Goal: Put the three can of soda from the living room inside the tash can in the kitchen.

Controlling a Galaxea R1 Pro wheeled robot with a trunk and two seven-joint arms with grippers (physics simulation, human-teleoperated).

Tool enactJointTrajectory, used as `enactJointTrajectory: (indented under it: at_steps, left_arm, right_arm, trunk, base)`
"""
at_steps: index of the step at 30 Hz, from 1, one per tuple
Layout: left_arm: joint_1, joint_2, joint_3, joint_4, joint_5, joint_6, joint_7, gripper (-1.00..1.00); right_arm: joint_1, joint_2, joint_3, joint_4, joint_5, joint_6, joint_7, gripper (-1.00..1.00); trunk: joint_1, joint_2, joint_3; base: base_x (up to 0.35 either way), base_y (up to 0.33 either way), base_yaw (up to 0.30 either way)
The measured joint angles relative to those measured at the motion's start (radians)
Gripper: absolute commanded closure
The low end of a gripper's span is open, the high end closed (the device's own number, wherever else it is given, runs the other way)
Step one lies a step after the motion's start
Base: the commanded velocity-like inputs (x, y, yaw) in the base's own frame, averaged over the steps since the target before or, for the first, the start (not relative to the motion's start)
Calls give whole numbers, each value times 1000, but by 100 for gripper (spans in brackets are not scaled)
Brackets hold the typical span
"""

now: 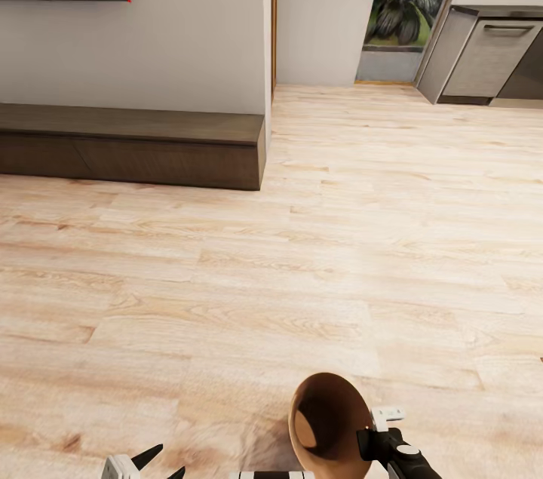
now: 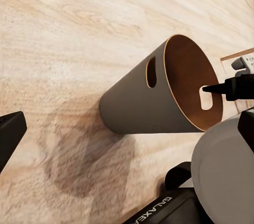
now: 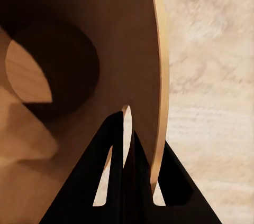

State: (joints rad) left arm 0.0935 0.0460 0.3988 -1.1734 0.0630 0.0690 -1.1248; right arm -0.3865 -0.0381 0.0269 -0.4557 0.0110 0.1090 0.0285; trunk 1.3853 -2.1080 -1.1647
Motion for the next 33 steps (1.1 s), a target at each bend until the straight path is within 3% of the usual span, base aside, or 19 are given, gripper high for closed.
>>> enactJointTrajectory:
  at_steps: [8, 12, 15, 16, 18, 19, 21, 22, 25, 27, 30, 33]
  left_arm:
    - [0, 0, 0, 0, 0, 0, 0, -100]
    - [0, 0, 0, 0, 0, 0, 0, -100]
    - [0, 0, 0, 0, 1, 0, 0, -100]
    - [0, 0, 0, 0, 1, 0, 0, -100]
    - [0, 1, 0, 0, 1, 0, 0, -100]
    - [0, 0, 0, -1, 1, 0, 0, -100]
    - [0, 1, 2, -19, 1, 2, 0, -100]
    - [0, 1, 4, -26, 1, 4, 0, -100]
    - [0, 1, 21, -71, 2, 41, 0, -100]
    - [0, 1, 28, -103, 2, 85, -1, -100]
    - [0, 0, 36, -207, 3, 200, 0, -100]
    - [0, 0, 37, -263, 4, 231, 1, -100]
  right_arm:
    - [1, -2, 0, -38, 2, 2, -4, 100]
    - [4, -2, -3, -157, 4, 21, -1, 100]
    - [20, -2, -3, -291, 5, 123, 0, 100]
    - [38, -2, -1, -374, 7, 215, 0, 100]
    - [59, -2, -2, -485, 1, 293, 1, 100]
    - [86, -2, -2, -598, 9, 380, 0, 100]
    - [148, -2, -1, -890, 6, 642, 1, 100]
    - [155, -1, -1, -938, -12, 661, 3, 100]
    - [172, 0, -1, -1024, 11, 813, 2, 100]
    - [176, 1, -2, -1038, 22, 828, 2, 100]
    - [181, -1, -4, -1077, 1, 871, 2, 100]
    - [182, -1, -6, -1083, 12, 880, 2, 100]
  trunk:
    - [0, 0, 0]
    - [0, 0, 0]
    - [0, 0, 0]
    - [0, 0, 0]
    - [0, 0, 0]
    - [0, 0, 0]
    - [0, 0, 0]
    - [0, 0, 0]
    - [0, 0, 0]
    - [0, 0, 0]
    - [0, 0, 0]
    - [0, 0, 0]
  base:
    - [0, 0, 0]
    - [0, 0, 0]
    - [0, 0, 0]
    - [0, 0, 0]
    - [0, 0, 0]
    - [0, 0, 0]
    - [0, 0, 0]
    - [0, 0, 0]
    - [0, 0, 0]
    - [0, 0, 0]
    - [0, 0, 0]
    - [0, 0, 0]
